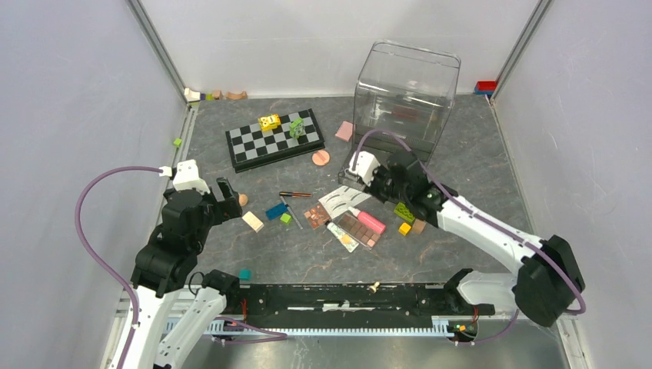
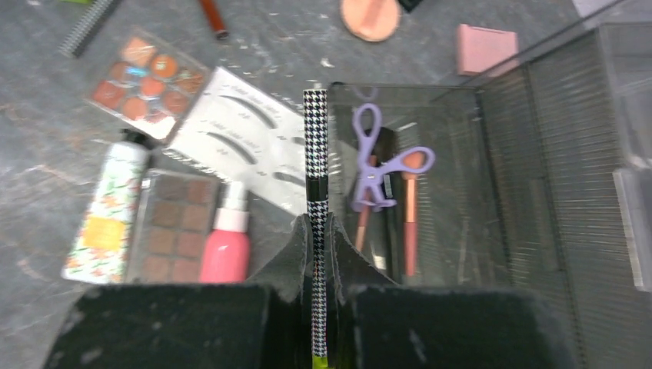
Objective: Organize the makeup
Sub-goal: Place the makeup tool in the drawer.
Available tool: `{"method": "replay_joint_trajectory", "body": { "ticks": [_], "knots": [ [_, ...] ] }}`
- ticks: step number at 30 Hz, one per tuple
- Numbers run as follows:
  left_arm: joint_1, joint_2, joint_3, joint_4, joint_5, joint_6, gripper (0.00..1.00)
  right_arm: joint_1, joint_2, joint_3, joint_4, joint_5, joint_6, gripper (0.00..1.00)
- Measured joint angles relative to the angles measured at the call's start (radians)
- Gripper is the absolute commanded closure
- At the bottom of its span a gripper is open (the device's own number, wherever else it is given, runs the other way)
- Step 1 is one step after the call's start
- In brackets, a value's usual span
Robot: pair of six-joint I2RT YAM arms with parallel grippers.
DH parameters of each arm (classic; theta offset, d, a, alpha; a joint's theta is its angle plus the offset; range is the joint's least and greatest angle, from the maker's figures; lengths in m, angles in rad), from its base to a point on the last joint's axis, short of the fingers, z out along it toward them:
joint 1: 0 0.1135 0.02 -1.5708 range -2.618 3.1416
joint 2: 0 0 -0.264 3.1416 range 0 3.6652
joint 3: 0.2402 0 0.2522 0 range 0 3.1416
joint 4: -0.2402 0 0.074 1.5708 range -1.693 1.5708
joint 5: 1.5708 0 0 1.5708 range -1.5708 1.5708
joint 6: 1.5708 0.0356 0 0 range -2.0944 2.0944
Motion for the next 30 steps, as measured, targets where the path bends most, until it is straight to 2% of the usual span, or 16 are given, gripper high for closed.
{"method": "replay_joint_trajectory", "body": {
  "ticks": [10,21,30],
  "knots": [
    [0.000,0.000,0.000,0.000,0.000,0.000,0.00,-0.167,0.229,0.220,-0.109,-0.038,-0.131,1.00],
    [0.000,0.000,0.000,0.000,0.000,0.000,0.00,-0.222,0.434,0.231,-0.129,0.011,-0.162,1.00],
    [0.000,0.006,0.000,0.000,0.000,0.000,0.00,-0.233,0.482,0.232,-0.106,0.105,-0.126,0.98]
  ]
}}
